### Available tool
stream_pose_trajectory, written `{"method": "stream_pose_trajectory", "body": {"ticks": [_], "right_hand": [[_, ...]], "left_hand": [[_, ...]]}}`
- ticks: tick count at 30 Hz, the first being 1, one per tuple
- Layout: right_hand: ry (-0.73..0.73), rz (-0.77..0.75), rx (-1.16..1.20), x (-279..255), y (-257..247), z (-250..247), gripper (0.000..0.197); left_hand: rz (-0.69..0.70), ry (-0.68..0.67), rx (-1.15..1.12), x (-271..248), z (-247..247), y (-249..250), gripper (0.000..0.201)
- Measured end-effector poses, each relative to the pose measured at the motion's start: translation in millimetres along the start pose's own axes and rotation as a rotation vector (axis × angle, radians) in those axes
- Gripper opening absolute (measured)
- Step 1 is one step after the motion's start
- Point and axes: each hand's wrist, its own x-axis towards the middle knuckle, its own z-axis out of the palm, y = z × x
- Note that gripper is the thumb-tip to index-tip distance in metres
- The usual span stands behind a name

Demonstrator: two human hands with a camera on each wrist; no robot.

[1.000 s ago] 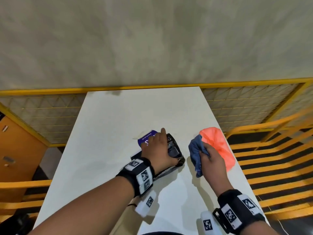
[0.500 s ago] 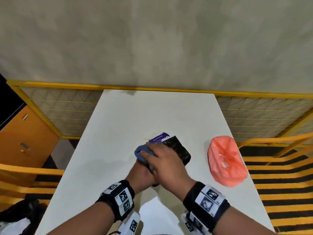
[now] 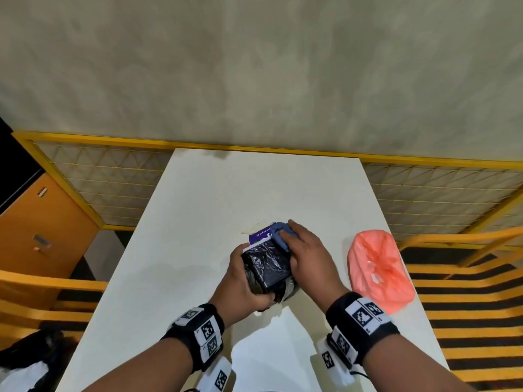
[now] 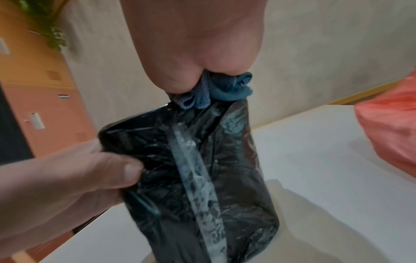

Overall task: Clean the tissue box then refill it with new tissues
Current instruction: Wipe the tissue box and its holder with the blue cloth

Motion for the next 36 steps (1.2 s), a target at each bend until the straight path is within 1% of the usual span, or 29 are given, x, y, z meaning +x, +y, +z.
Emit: {"method": "stream_pose_trajectory", "body": {"ticks": [3,4,7,8,9,10,11,13,14,15,17,18,19,20,23,26,28,31,33,36], "right_hand": [[0.024,0.068,0.067,7,12,-2,0.060],[0.039,0.117,0.122,9,16,-4,0.057],[0.134,0.345,0.354,13,28,-20,0.037],[0.182,0.353,0.359,13,30,-27,0.035],[0.222,0.303,0.332,12,28,-34,0.037],[0.239,0.218,0.282,11,22,-40,0.043],[0.219,0.126,0.244,9,13,-41,0.051],[0.088,-0.039,0.172,2,-9,-33,0.063],[0.016,-0.113,0.118,-4,-21,-23,0.063],[-0.034,-0.179,0.058,-10,-33,-14,0.059],[-0.066,-0.301,-0.004,-20,-45,4,0.045],[-0.070,-0.330,-0.014,-23,-45,8,0.041],[-0.072,-0.331,-0.019,-23,-43,9,0.040],[-0.067,-0.315,-0.025,-22,-38,10,0.042],[-0.055,-0.184,-0.031,-16,-16,8,0.052],[-0.002,-0.102,0.021,-11,1,1,0.059],[0.047,-0.062,0.075,-8,8,-2,0.057],[0.046,0.054,0.187,-6,15,-5,0.056],[0.049,0.091,0.243,-4,20,-7,0.055],[0.062,0.125,0.311,-3,24,-11,0.049]], "left_hand": [[-0.018,-0.015,-0.017,0,0,-1,0.114],[-0.021,-0.018,-0.021,-1,0,0,0.114],[-0.033,-0.024,-0.035,-3,-2,2,0.113],[-0.034,-0.023,-0.038,-3,-2,3,0.113],[-0.032,-0.021,-0.044,-2,-2,3,0.113],[-0.029,-0.018,-0.048,-2,-2,2,0.113],[-0.034,-0.015,-0.045,-3,-2,1,0.113],[-0.037,-0.011,-0.030,-3,-1,-1,0.112],[-0.028,-0.009,-0.025,-2,-2,0,0.110],[-0.009,-0.013,-0.025,-1,-2,2,0.106],[0.062,-0.010,-0.040,1,-2,4,0.091],[0.092,-0.013,-0.048,2,-2,5,0.083],[0.097,-0.021,-0.056,1,-2,7,0.083],[0.079,-0.025,-0.061,0,-3,7,0.087],[-0.006,-0.032,-0.064,-2,-2,4,0.102],[-0.029,-0.022,-0.034,-2,-2,3,0.110],[-0.037,-0.017,-0.028,-2,-2,2,0.111],[-0.043,-0.026,-0.022,-2,-2,1,0.111],[-0.043,-0.029,-0.014,-1,-2,0,0.112],[-0.054,-0.034,-0.008,0,-3,-2,0.115]]}}
